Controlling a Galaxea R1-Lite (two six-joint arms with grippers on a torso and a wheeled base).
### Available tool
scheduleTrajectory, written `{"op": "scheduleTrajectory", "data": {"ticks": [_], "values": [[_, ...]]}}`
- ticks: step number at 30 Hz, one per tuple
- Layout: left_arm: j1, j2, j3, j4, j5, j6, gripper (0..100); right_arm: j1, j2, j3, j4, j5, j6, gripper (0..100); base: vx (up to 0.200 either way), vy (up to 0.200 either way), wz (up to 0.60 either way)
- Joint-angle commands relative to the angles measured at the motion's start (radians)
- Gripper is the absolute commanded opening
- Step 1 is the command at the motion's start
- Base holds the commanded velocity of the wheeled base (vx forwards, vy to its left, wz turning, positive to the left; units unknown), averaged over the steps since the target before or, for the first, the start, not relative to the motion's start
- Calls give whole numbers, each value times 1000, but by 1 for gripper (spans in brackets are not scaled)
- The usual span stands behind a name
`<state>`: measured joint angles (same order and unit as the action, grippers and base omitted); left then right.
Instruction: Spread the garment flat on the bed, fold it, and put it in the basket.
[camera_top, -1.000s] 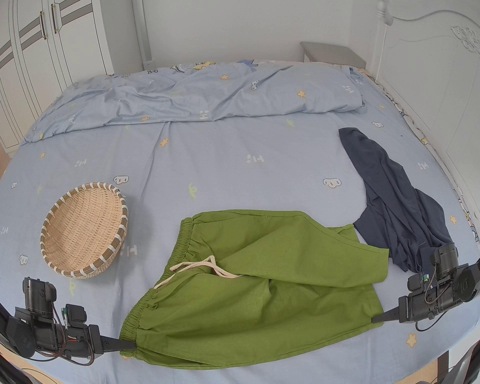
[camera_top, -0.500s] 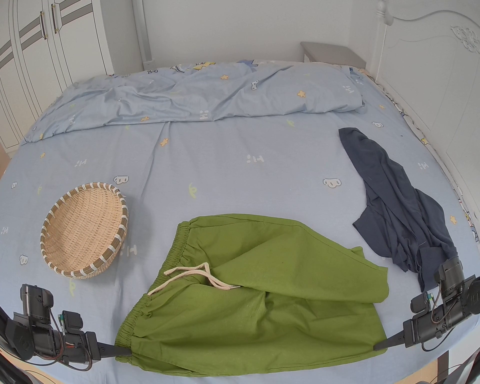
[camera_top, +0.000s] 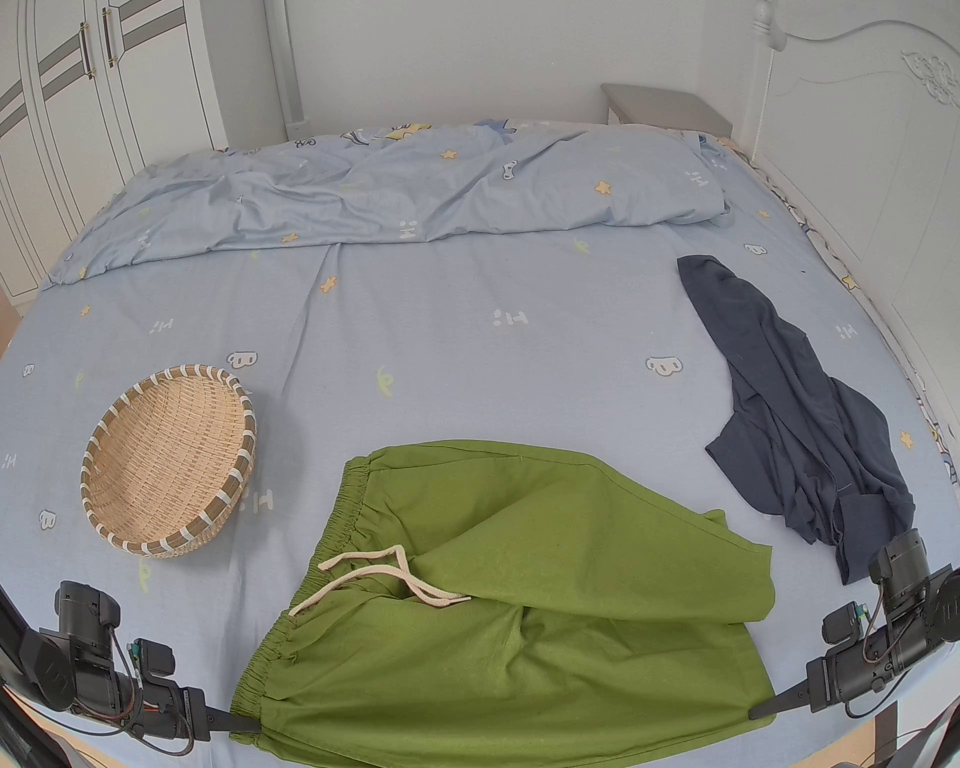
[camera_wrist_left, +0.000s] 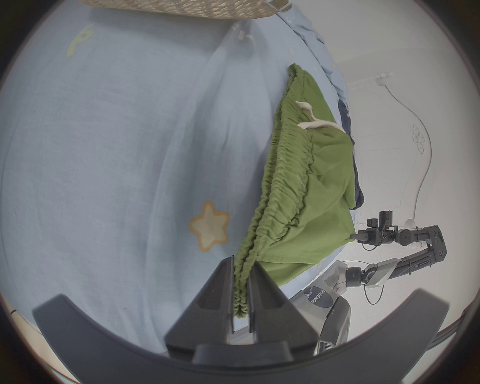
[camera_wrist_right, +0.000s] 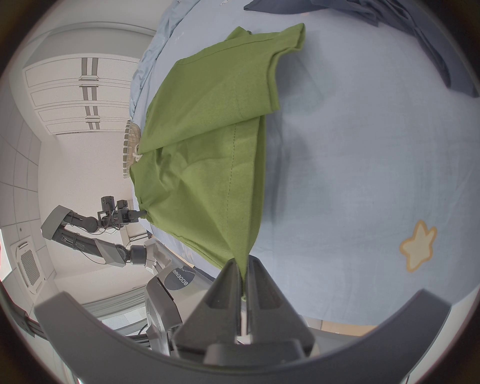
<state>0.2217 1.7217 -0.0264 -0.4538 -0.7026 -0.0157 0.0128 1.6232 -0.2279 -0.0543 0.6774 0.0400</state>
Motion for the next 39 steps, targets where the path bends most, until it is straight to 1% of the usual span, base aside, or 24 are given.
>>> {"op": "scheduleTrajectory", "data": {"ticks": [1,15,16,23,25,27,28,31,33,36,37,38,39], "values": [[21,39,3,1,6,26,0,3,4,18,-4,-10,0,0,0,0,0],[7,29,13,7,5,30,0,10,9,19,-6,-9,-5,0,0,0,0],[7,29,13,7,5,30,100,10,9,19,-6,-9,-8,100,0,0,0],[7,22,16,4,-3,33,100,10,9,21,-7,-7,-6,100,0,0,0],[7,-8,22,0,-5,31,100,6,3,24,-21,-6,-6,100,0,0,0],[8,-71,22,3,-6,23,100,1,-6,27,-32,-6,-6,100,0,0,0],[8,-145,20,9,-8,11,100,-2,-20,30,-41,-7,-8,100,0,0,0],[7,-318,3,35,-8,-24,100,-5,-109,35,-62,-10,-5,100,0,0,0],[1,-393,-24,69,-8,-46,100,-7,-163,33,-67,-10,-5,100,0,0,0],[-50,-476,-96,159,-8,-96,100,-13,-233,27,-67,-12,-2,100,0,0,0],[-50,-476,-96,159,-8,-96,100,-13,-233,27,-67,-12,-2,100,0,0,0],[-124,-550,-185,257,-8,-155,100,-20,-279,15,-67,-12,1,100,0,0,0],[-159,-580,-224,299,-6,-178,100,-25,-293,7,-67,-12,3,100,0,0,0]]}}
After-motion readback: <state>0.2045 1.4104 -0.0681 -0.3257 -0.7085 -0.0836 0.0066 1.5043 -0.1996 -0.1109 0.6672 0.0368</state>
